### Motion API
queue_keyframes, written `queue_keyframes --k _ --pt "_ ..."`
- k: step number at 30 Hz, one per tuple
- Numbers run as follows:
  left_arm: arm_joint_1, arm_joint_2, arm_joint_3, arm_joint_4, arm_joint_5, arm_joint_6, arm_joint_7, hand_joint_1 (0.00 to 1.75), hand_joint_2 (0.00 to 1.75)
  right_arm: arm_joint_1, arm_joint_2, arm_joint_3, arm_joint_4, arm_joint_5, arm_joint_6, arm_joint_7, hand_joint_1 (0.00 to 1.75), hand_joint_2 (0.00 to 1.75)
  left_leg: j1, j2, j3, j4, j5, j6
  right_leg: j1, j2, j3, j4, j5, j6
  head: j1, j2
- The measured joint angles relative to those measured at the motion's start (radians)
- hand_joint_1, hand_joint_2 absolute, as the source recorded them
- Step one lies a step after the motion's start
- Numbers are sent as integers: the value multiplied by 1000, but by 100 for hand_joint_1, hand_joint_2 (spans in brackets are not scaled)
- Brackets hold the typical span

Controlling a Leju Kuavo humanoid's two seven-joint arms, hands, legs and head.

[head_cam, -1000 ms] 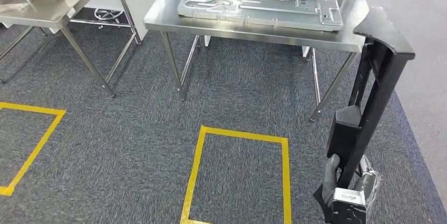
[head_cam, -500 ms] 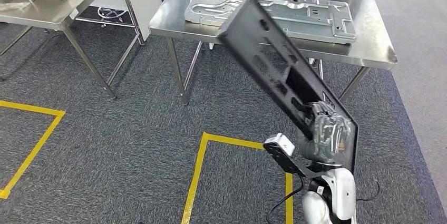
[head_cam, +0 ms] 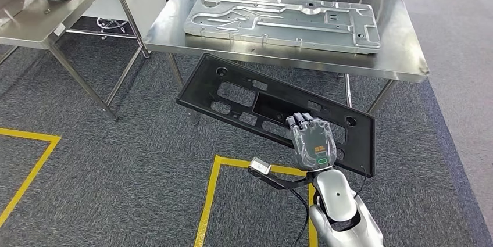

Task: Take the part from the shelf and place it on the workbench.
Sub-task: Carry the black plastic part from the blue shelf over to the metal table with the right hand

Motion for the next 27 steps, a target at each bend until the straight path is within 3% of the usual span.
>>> queue_keyframes --k 2,6,8,11,12,13,15,17,19,21,22,24,26,27 --pt "1 2 0 0 0 -2 2 0 175 -15 -13 19 11 0 3 8 175 175 -9 -1 17 -69 62 14 2 3 14 1 -16 8 1 0" --pt "-1 2 0 0 -4 -3 4 0 175 -51 -54 61 25 0 3 36 175 175 -5 -2 48 -94 68 30 2 5 13 38 -18 34 3 0" --pt "-3 1 0 0 -7 -4 4 0 175 -79 -79 90 29 0 3 59 175 175 -1 -1 66 -104 64 36 -4 2 -40 124 -43 47 7 0" --pt "-3 1 0 0 -12 -5 5 0 175 -112 -116 133 35 0 11 87 175 175 1 -2 85 -107 46 36 -20 -1 -159 269 -105 65 9 0" --pt "-3 1 0 0 -14 -5 6 0 175 -119 -125 143 36 0 17 90 175 175 3 -3 95 -107 38 34 -24 -3 -178 270 -104 69 9 0" --pt "-2 1 0 0 -16 -6 6 0 175 -125 -133 151 37 0 23 90 175 175 6 -4 106 -107 28 31 -28 -4 -180 239 -81 74 9 0" --pt "-2 0 0 0 -18 -6 8 0 175 -140 -146 162 39 0 33 89 175 175 10 -4 131 -106 6 20 -35 -11 -153 115 18 81 11 0" --pt "-3 0 0 0 -18 -6 10 0 175 -160 -159 172 41 0 38 89 175 175 11 -4 148 -110 -16 5 -32 -17 -129 27 78 72 14 0" --pt "-4 0 0 0 -20 -6 12 0 175 -178 -169 185 41 0 40 92 175 175 10 -3 164 -110 -20 -12 -27 -16 -116 8 73 49 13 0" --pt "-5 1 0 0 -21 -6 13 0 175 -193 -179 197 41 0 39 95 175 175 12 0 161 -70 -10 -24 -28 -12 -91 0 69 30 10 0" --pt "-6 2 0 0 -22 -7 14 0 175 -201 -183 204 41 0 39 97 175 175 13 1 137 -26 -7 -27 -28 -11 -76 -1 62 22 6 0" --pt "-7 2 0 0 -25 -8 16 0 175 -216 -189 218 43 0 38 97 175 175 13 3 53 96 -26 -29 -25 -10 -48 -3 42 11 -1 0" --pt "-5 2 0 0 -30 -8 18 0 175 -224 -194 231 47 0 36 98 175 175 11 3 -33 175 -86 -29 -19 -6 -20 -3 16 7 -4 0" --pt "-3 2 0 0 -33 -8 20 0 175 -225 -196 236 49 0 35 98 175 175 10 3 -60 179 -113 -26 -16 -4 -3 -3 2 6 -4 0"
